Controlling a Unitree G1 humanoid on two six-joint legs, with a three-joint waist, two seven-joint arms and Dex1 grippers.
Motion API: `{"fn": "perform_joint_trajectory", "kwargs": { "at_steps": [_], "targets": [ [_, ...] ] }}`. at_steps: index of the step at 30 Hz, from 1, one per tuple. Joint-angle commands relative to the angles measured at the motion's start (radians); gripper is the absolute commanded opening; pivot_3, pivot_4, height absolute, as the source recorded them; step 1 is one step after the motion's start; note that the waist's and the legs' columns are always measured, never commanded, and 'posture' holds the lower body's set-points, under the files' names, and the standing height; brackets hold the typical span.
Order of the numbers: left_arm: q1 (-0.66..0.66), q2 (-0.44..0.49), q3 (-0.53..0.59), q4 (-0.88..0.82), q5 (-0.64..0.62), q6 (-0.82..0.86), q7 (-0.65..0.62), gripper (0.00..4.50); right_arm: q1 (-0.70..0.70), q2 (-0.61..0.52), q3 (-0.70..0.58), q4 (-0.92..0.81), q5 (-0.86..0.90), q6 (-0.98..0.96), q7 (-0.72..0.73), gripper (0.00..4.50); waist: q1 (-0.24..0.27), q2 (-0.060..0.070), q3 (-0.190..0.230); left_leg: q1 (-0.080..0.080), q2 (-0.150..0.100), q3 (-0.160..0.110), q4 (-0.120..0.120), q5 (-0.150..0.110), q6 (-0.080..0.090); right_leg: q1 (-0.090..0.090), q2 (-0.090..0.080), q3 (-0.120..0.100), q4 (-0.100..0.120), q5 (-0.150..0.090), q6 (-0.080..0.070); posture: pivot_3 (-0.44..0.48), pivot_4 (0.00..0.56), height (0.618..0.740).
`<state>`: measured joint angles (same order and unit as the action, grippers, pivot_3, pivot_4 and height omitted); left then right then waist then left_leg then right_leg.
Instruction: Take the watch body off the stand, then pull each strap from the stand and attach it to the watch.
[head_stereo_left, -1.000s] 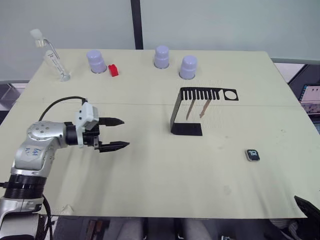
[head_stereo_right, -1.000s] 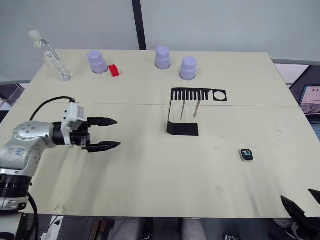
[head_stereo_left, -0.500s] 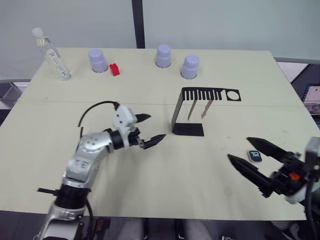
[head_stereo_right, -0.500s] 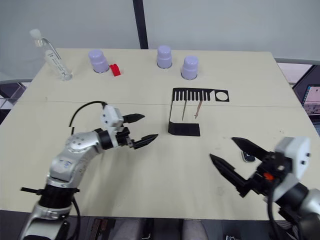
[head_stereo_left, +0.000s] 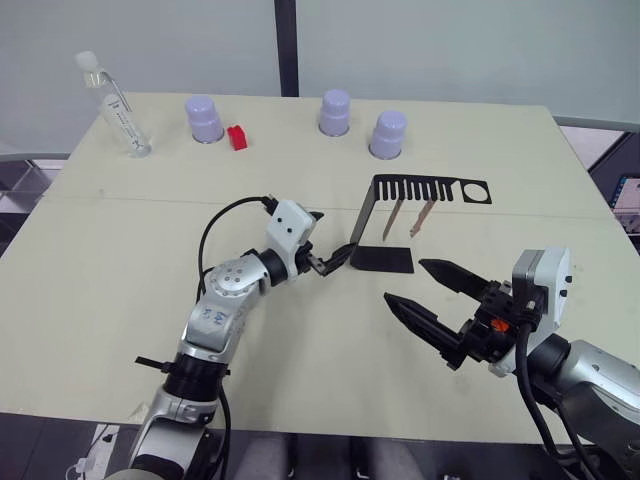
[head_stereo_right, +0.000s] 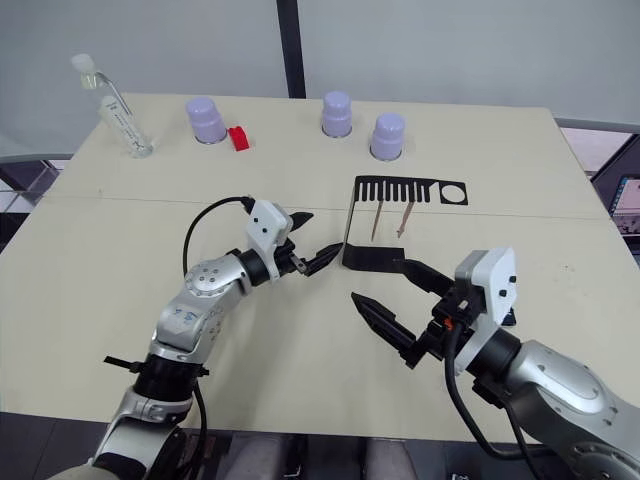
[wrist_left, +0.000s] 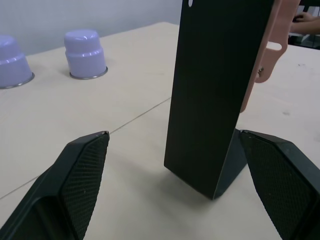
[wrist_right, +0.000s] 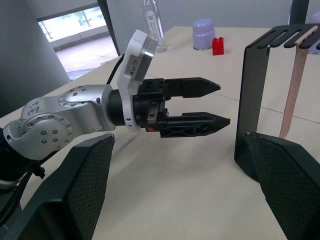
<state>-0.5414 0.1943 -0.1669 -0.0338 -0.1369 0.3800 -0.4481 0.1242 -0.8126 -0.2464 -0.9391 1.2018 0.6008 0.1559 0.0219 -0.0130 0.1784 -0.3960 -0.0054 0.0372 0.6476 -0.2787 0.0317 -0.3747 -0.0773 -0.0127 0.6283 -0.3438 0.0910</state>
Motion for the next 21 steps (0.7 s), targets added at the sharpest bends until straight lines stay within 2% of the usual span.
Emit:
{"fn": "perform_joint_trajectory", "kwargs": {
  "at_steps": [1, 9, 13, 15, 21],
  "targets": [
    [-0.028, -0.04, -0.021, 0.031, 0.029, -0.046, 0.024, 4.5, -0.015, 0.019, 0.002, -0.003, -0.026, -0.014, -0.012, 4.44, 0.002, 0.0, 0.0, 0.0, 0.0, 0.0, 0.001, -0.001, 0.002, 0.0, 0.0, 0.0, 0.0, 0.0, 0.0, 0.0, 0.15, 0.739],
    [-0.064, -0.076, -0.022, 0.087, 0.068, -0.092, 0.05, 4.5, -0.02, 0.051, -0.002, 0.018, -0.06, -0.012, -0.018, 4.44, 0.002, 0.0, 0.0, -0.001, 0.0, 0.0, 0.0, -0.002, 0.004, -0.001, 0.0, 0.0, 0.0, 0.0, 0.001, 0.0, 0.15, 0.739],
    [-0.099, -0.09, -0.013, 0.154, 0.098, -0.141, 0.091, 3.27, -0.025, 0.057, 0.007, 0.03, -0.087, -0.009, -0.016, 4.5, 0.002, 0.0, 0.0, -0.001, 0.0, 0.0, 0.001, -0.002, 0.004, 0.0, 0.0, 0.0, 0.0, 0.0, 0.001, 0.0, 0.15, 0.739],
    [-0.118, -0.091, -0.007, 0.191, 0.107, -0.158, 0.102, 2.27, -0.03, 0.062, 0.011, 0.036, -0.1, -0.006, -0.016, 4.5, 0.002, 0.0, 0.0, -0.001, 0.0, 0.0, 0.0, -0.002, 0.004, 0.0, 0.0, 0.0, 0.0, 0.0, 0.001, 0.0, 0.15, 0.739],
    [-0.161, -0.11, -0.009, 0.271, 0.107, -0.213, 0.085, 2.27, -0.031, 0.068, 0.021, 0.039, -0.121, 0.0, -0.008, 4.5, 0.002, 0.0, 0.0, -0.001, 0.0, 0.0, 0.0, -0.002, 0.004, -0.001, 0.0, 0.0, 0.0, 0.0, 0.001, 0.0, 0.15, 0.739]
  ]
}}
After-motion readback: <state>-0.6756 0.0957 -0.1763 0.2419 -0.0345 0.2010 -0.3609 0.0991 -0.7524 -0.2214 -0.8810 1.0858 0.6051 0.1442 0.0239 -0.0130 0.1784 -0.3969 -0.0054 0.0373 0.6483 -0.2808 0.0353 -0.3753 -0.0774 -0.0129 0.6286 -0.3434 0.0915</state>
